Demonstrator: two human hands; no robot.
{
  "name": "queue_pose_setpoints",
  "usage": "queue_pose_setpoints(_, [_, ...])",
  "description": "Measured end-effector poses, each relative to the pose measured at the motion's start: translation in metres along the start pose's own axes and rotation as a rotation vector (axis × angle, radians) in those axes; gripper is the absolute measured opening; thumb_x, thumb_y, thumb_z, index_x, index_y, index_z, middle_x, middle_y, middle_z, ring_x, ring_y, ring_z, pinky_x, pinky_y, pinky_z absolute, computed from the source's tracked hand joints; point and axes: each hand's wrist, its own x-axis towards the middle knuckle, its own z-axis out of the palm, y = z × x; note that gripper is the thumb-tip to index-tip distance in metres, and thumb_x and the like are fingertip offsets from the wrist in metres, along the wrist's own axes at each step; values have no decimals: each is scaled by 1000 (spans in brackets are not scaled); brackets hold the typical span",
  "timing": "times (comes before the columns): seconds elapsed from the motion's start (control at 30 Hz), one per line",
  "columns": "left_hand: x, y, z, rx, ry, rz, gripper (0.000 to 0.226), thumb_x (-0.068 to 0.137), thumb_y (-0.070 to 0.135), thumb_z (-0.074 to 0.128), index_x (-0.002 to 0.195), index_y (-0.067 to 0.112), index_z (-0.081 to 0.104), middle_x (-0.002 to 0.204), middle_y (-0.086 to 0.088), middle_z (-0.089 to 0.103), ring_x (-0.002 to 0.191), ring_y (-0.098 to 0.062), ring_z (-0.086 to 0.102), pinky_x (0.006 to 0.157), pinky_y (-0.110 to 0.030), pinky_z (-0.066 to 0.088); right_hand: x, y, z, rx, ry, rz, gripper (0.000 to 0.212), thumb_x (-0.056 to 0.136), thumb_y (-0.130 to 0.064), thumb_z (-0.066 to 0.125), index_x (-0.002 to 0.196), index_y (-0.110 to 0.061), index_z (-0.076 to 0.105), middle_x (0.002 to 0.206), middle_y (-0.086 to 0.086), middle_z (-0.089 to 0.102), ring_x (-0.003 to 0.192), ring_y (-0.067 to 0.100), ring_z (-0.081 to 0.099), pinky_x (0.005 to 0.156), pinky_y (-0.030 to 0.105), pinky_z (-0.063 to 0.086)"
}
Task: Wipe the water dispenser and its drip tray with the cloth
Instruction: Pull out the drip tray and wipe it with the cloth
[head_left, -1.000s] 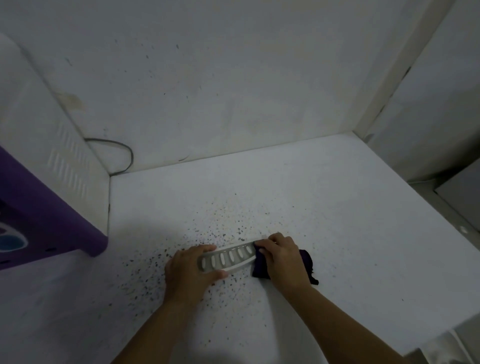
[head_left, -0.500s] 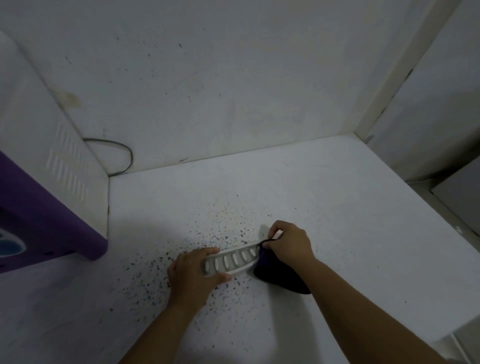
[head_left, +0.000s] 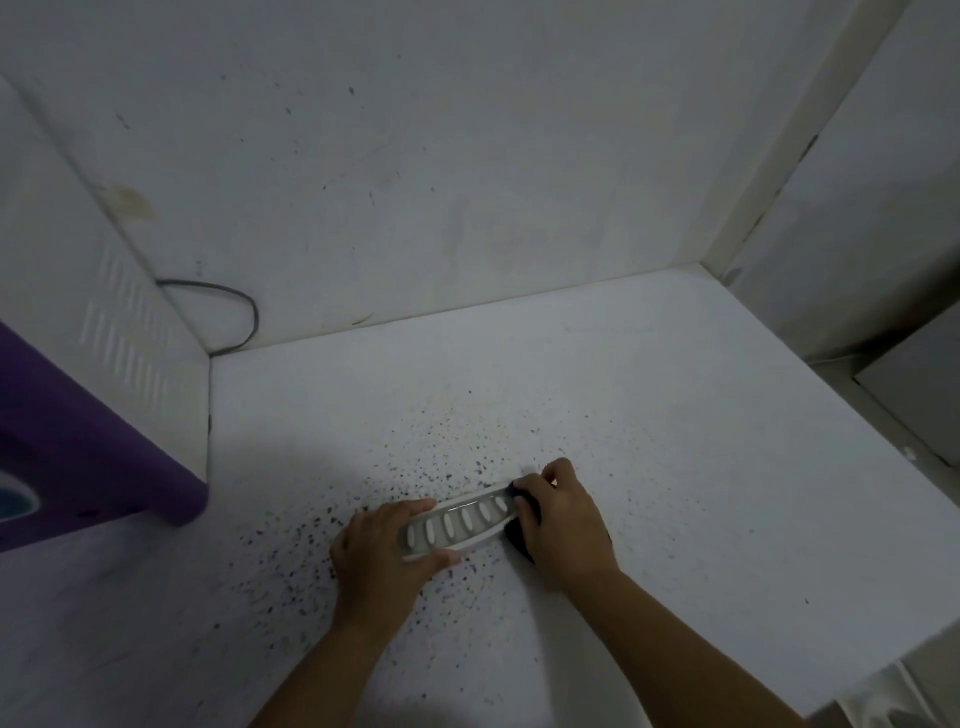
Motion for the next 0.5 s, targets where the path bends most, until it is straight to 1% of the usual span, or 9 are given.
queue_pose_setpoints(0.07, [0, 0, 0, -3, -5, 0, 61, 51, 44, 88, 107, 38, 65, 107, 18, 64, 108, -19, 54, 100, -53, 36, 6, -3, -1, 7, -22, 5, 23, 94, -19, 52, 109, -9, 66, 105, 9, 52, 79, 22, 55, 72, 29, 48])
queue_pose_setpoints(0.13, [0, 0, 0, 10, -6, 3, 61, 51, 44, 88, 108, 37, 65, 108, 15, 66, 108, -18, 55, 99, -52, 36, 10, -3, -2, 37, -51, 24, 21, 93, -17, 53, 107, -9, 68, 104, 8, 55, 81, 21, 55, 70, 23, 44])
queue_pose_setpoints(0.23, [-1, 0, 0, 11, -3, 9, 62, 51, 45, 88, 108, 37, 66, 109, 15, 66, 106, -16, 54, 99, -47, 35, 18, 0, -8, 109, -91, 105, 16, 89, -16, 59, 98, -15, 72, 100, 3, 58, 80, 13, 52, 68, 18, 37])
queue_pose_setpoints(0.3, [-1, 1, 0, -2, -6, 14, 62, 51, 44, 88, 108, 36, 66, 109, 15, 65, 106, -16, 54, 98, -47, 35, 26, 0, -11, 149, -102, 176, 11, 86, -15, 62, 90, -17, 73, 96, 1, 63, 80, 11, 52, 71, 18, 39])
queue_pose_setpoints(0.37, [0, 0, -1, -9, -7, 20, 61, 51, 43, 88, 108, 36, 67, 109, 16, 65, 105, -16, 54, 97, -48, 36, 31, -4, -12, 161, -82, 234, 7, 84, -15, 65, 84, -17, 72, 90, 1, 68, 75, 10, 54, 69, 19, 43])
queue_pose_setpoints(0.43, [0, 0, -1, -11, -4, 25, 60, 51, 42, 88, 108, 35, 68, 109, 16, 65, 106, -16, 54, 98, -47, 35, 32, -8, -11, 135, -75, 247, 7, 84, -16, 65, 83, -16, 72, 86, 1, 69, 71, 9, 53, 65, 19, 41])
queue_pose_setpoints(0.5, [0, 0, -1, -8, -6, 24, 60, 52, 42, 88, 108, 35, 67, 111, 15, 65, 107, -16, 53, 100, -44, 32, 32, -9, -10, 96, -98, 234, 9, 86, -17, 63, 85, -15, 73, 86, 2, 69, 71, 9, 54, 65, 19, 41])
